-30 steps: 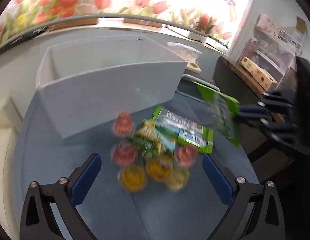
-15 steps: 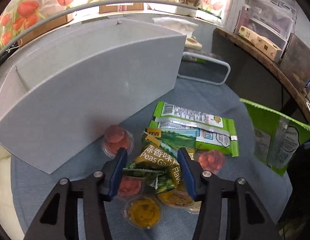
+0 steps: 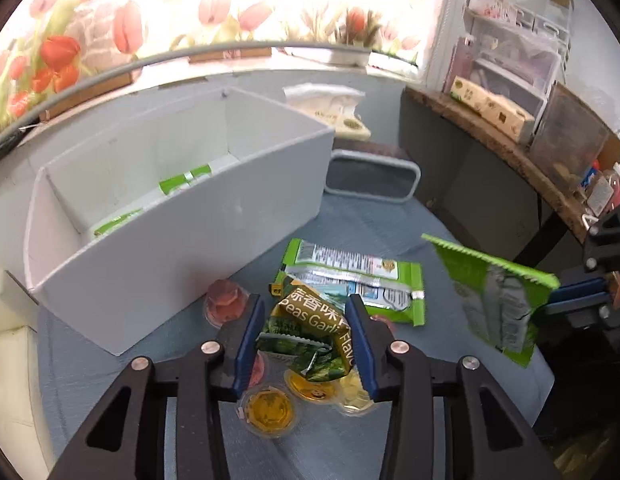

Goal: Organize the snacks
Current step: 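Grasp the yellow-green peas garlic packet with the left tool while the right holds its packet, then carry both packets into the white box and open both tools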

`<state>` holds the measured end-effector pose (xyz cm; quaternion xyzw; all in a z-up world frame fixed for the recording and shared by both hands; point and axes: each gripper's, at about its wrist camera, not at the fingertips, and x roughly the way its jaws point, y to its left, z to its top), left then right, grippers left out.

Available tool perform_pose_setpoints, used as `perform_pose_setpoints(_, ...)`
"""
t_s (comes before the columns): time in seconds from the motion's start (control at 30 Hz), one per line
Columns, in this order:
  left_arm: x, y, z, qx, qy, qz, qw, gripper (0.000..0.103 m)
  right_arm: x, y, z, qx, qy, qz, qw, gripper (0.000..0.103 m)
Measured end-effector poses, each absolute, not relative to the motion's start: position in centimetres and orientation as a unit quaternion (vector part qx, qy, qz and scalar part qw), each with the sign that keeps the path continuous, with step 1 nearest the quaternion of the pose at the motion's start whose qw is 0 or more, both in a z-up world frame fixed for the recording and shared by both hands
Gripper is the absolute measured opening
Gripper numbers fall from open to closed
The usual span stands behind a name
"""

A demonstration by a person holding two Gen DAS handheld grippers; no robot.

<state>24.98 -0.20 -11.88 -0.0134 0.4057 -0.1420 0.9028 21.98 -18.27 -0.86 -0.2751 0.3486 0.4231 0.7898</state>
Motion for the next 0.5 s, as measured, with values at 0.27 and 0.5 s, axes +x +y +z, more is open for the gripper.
perform_pose_setpoints(0.27, 22.7, 1.0, -9.4, -0.046, 0.381, -0.142, 0.913, 0.041, 21.9, -18.4, -0.6, -0.265, 0.349, 0.419, 0.795, 0.006)
perform_pose_setpoints(0.5, 19.9, 2.3, -6.4, -0.064, 0.337, -0.138, 0.929, 0.04, 21.9, -17.9, -0.2, -0.248, 0.346, 0.42, 0.801, 0.006)
